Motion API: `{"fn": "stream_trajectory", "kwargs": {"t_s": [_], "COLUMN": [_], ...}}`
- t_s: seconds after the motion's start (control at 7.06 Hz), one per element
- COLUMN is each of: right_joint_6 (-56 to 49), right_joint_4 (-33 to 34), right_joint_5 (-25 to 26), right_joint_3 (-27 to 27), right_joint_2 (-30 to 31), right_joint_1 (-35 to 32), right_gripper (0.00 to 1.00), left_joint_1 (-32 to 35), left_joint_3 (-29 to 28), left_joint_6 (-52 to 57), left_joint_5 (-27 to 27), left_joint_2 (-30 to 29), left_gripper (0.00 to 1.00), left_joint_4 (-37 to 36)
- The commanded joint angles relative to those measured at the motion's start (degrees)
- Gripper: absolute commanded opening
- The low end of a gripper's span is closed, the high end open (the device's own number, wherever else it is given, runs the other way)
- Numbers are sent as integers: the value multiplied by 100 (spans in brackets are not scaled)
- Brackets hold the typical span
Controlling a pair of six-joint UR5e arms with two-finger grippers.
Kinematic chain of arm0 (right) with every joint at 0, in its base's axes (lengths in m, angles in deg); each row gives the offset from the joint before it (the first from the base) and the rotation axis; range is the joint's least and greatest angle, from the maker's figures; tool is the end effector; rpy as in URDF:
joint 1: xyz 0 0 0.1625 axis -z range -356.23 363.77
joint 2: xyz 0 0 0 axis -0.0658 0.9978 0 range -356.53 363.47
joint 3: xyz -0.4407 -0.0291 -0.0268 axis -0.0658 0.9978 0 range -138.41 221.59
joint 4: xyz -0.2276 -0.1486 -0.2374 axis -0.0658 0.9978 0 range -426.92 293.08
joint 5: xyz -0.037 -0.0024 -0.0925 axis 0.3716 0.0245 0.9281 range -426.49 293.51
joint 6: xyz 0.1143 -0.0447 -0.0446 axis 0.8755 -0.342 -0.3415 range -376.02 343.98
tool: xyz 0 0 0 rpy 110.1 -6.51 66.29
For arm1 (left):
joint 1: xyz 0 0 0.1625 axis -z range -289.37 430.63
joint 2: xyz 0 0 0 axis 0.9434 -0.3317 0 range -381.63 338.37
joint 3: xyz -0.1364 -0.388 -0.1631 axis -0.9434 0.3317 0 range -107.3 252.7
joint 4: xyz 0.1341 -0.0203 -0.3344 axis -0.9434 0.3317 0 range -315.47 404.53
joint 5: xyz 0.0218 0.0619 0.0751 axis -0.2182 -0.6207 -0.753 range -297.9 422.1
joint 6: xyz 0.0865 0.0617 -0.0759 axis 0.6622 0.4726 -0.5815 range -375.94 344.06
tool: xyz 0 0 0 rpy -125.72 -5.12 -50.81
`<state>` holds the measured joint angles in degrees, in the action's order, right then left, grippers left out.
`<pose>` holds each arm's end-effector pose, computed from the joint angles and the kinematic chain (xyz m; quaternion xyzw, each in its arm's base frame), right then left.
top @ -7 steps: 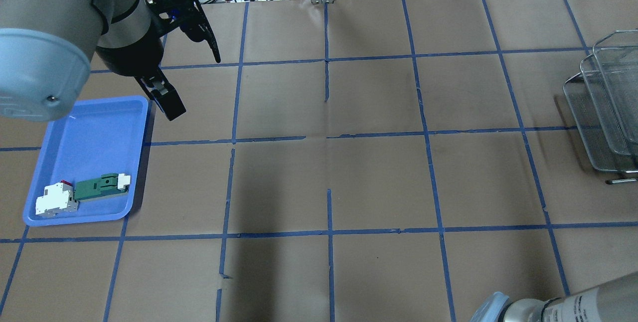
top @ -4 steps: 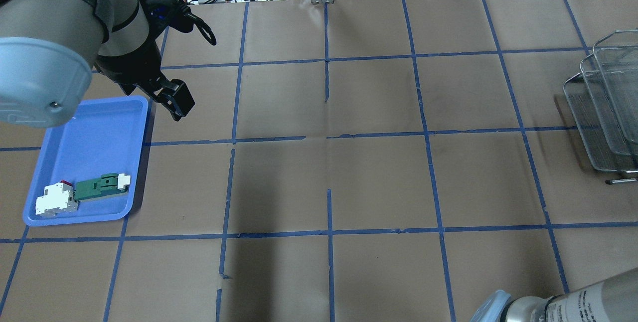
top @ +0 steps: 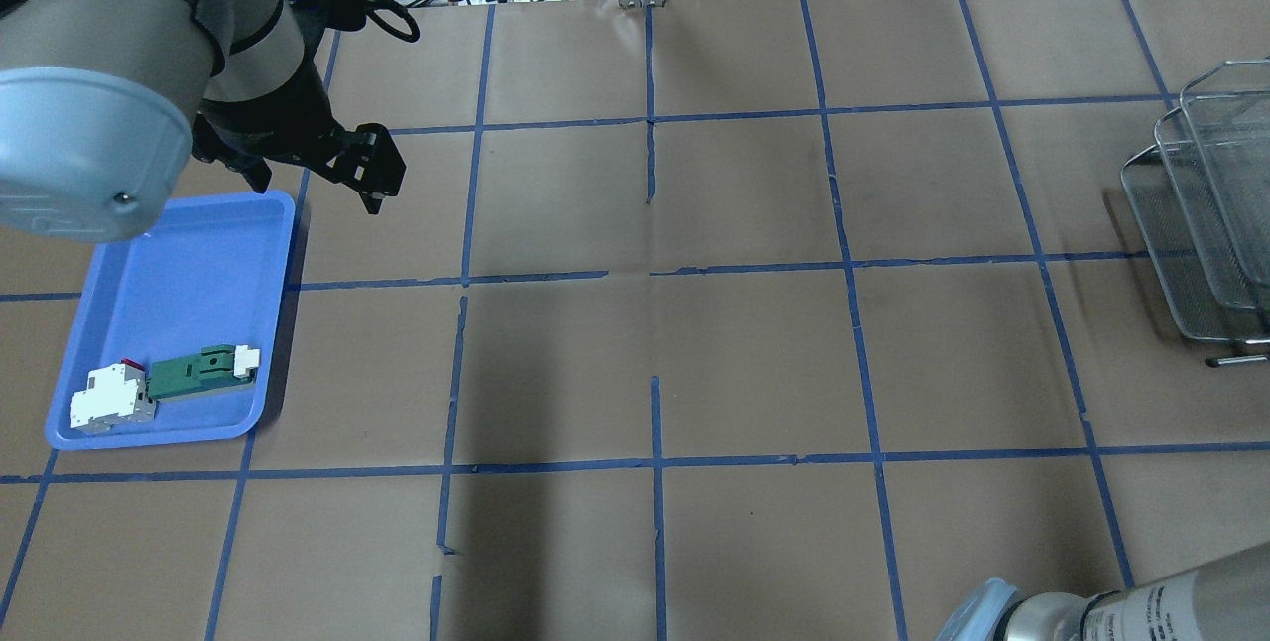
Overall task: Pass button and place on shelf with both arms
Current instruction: 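Lower the red button into the mesh basket and open the right gripper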
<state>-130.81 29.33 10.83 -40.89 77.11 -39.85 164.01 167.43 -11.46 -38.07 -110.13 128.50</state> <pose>-0.2863 -0.4966 0.4037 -0.5565 0.8232 -0.1052 0.0402 -0.1354 -0.4219 0.4624 0.0661 0.9936 -0.0234 0.0888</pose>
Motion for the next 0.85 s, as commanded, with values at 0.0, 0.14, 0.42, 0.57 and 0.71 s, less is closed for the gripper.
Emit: {"fn": "stream_trajectory", "kwargs": {"t_s": [0.0, 0.14, 0.42, 0.57, 0.71], "right_joint_6": [594, 1634, 3979, 5305, 6693], "right_joint_4": [-332, -718, -1002, -994, -924], "right_joint_5": [2, 2, 89, 133, 438], "right_joint_3": [-5, -14, -23, -23, -23], "right_joint_2": [473, 806, 1413, 1564, 1600], "right_joint_1": [-302, -731, -2108, -2915, -3759], "right_gripper": [88, 91, 95, 99, 100], "left_joint_1": [-12, -4, -12, -21, -21], "left_joint_3": [106, 124, -33, -34, -42], "left_joint_6": [-88, -122, -559, -910, -1027], "left_joint_5": [234, 226, 208, 234, 269], "left_joint_2": [-35, -53, 8, 8, -9], "left_gripper": [100, 100, 100, 100, 100], "left_joint_4": [-448, -679, -690, -690, -690]}}
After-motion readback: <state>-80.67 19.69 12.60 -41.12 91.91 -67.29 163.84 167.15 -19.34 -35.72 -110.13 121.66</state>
